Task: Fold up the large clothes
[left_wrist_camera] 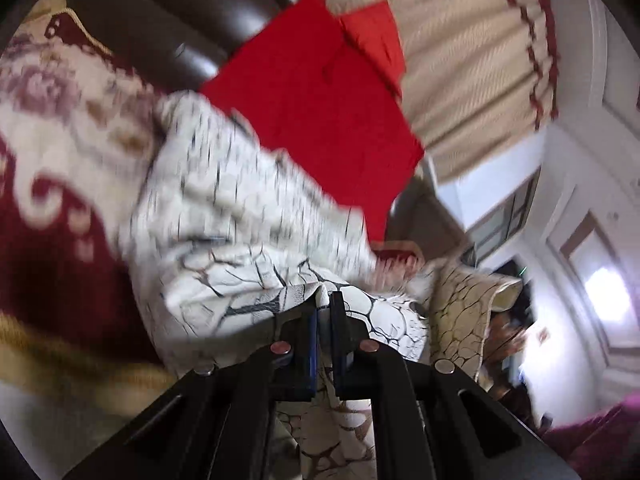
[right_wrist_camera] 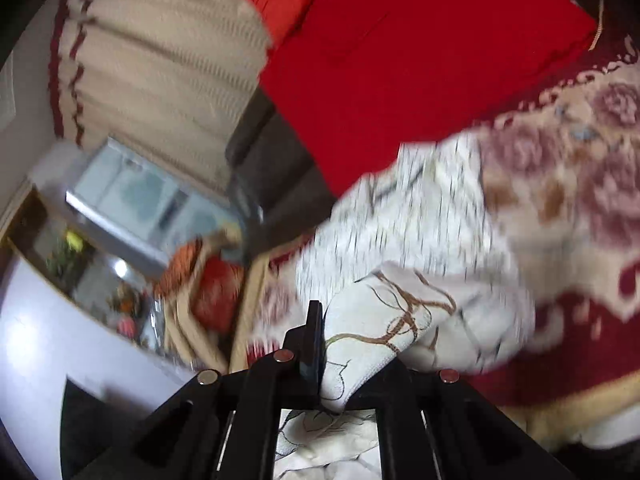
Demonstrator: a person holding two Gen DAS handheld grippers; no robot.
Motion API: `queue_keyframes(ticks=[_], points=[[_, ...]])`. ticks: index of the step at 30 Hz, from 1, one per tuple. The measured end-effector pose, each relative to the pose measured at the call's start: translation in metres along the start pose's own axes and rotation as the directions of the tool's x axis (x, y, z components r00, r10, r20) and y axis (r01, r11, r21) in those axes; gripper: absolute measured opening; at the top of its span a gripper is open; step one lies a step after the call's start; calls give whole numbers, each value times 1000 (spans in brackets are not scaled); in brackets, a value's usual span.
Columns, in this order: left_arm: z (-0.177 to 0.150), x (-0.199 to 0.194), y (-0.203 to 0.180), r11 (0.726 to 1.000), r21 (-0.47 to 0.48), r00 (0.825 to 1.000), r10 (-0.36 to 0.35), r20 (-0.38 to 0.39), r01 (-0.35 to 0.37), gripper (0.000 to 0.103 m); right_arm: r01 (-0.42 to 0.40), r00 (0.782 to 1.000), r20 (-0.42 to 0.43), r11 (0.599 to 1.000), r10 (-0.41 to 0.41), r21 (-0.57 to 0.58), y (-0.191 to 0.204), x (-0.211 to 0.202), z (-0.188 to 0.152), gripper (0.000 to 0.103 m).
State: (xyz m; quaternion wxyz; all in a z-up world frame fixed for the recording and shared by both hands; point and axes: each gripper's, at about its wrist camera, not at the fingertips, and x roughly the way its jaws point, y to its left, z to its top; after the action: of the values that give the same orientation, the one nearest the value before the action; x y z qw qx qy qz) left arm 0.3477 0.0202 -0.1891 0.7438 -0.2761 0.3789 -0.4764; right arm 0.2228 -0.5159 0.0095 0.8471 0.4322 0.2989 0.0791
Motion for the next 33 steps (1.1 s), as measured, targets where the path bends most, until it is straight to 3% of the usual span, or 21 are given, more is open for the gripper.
queue_keyframes(ticks=[5,8,10,14,16,18,19,23,26,30,33], points=[[77,-8,5,999,-42,993,22,117,-17,5,-18,993,118,987,-1,158,-43,27,61,6],[121,6,15,990,-52,980,135,148,-128,5,-33,993,118,967,3,252,-77,52,102,6],[137,15,28,969,-115,962,234,142,-218,5,-17,995,95,942,-15,336,-109,75,112,6],[113,18,40,946,-186,958,280,61,-265,9,-15,998,55,881,-12,472,-166,114,100,8],[85,17,39,939,-184,956,295,-3,-290,29,-14,998,58,876,-16,482,-179,120,92,9],[67,13,36,939,-202,960,281,-18,-279,77,9,999,42,883,-32,470,-177,126,92,9],[60,9,33,943,-215,965,261,-4,-255,82,33,998,34,900,-53,435,-171,126,94,9],[45,0,20,956,-260,988,147,35,-133,93,46,997,40,919,-67,392,-163,124,91,10],[43,13,9,961,-228,987,157,-16,-157,95,31,998,41,917,-52,399,-169,119,87,10],[32,25,-2,972,-206,993,105,-49,-113,96,41,998,28,925,-55,377,-170,115,86,10],[24,51,-5,967,-162,977,180,-117,-197,95,46,998,22,926,-59,375,-173,114,84,10]])
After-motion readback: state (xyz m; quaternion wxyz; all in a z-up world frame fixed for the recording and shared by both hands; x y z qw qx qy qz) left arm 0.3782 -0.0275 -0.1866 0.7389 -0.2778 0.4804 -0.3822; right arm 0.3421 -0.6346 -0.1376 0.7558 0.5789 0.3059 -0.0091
